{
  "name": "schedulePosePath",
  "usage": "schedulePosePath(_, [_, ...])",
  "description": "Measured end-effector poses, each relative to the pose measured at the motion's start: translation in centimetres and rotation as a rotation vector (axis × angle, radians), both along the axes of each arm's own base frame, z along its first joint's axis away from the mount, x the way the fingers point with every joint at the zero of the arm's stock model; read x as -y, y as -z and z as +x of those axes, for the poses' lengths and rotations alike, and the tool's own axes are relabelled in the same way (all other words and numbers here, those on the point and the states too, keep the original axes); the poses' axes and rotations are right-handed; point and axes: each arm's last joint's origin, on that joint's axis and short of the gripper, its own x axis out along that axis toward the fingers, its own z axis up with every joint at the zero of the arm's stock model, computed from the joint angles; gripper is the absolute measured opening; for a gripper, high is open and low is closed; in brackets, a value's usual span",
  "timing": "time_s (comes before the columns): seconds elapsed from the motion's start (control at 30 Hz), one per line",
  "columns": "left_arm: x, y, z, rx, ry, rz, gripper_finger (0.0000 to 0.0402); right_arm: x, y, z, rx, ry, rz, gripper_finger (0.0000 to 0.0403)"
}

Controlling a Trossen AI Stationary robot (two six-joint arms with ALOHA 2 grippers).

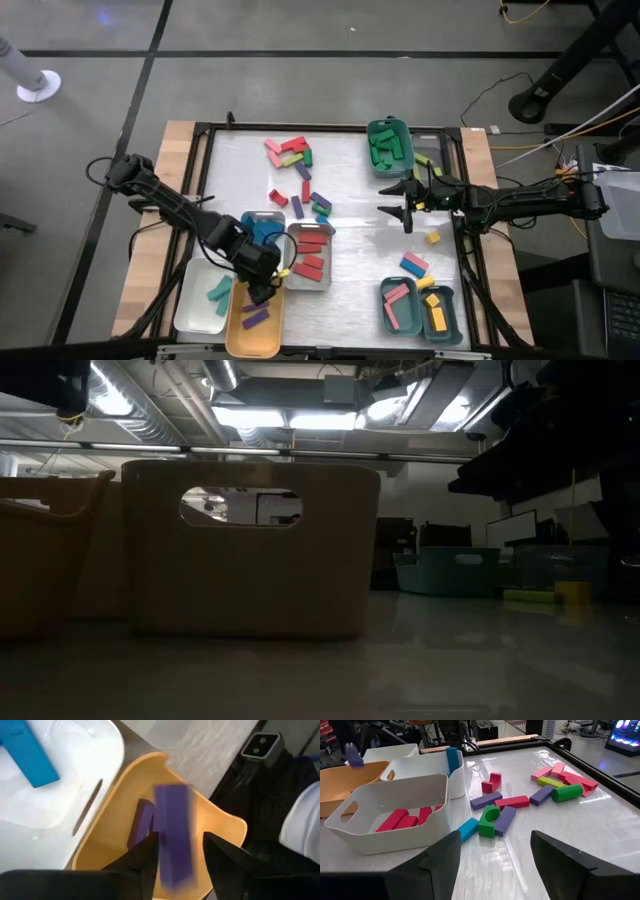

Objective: Sort blocks
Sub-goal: Put the purple block into the yellow bin, then put the pink block into the bottom green bin

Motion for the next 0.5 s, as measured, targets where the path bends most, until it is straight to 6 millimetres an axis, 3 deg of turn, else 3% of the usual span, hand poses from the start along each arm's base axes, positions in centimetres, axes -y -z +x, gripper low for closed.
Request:
schedulePosePath(0.27, [-1.2,0.1,0.6,0.068,0.09,0.084,0.0176,0.0,0.0,0.0,0.0,0.0,0.0,0.0238])
schedulePosePath(0.5, [-6.9,0.1,2.8,0.156,-0.055,0.36,0.0177,0.0,0.0,0.0,0.0,0.0,0.0,0.0238])
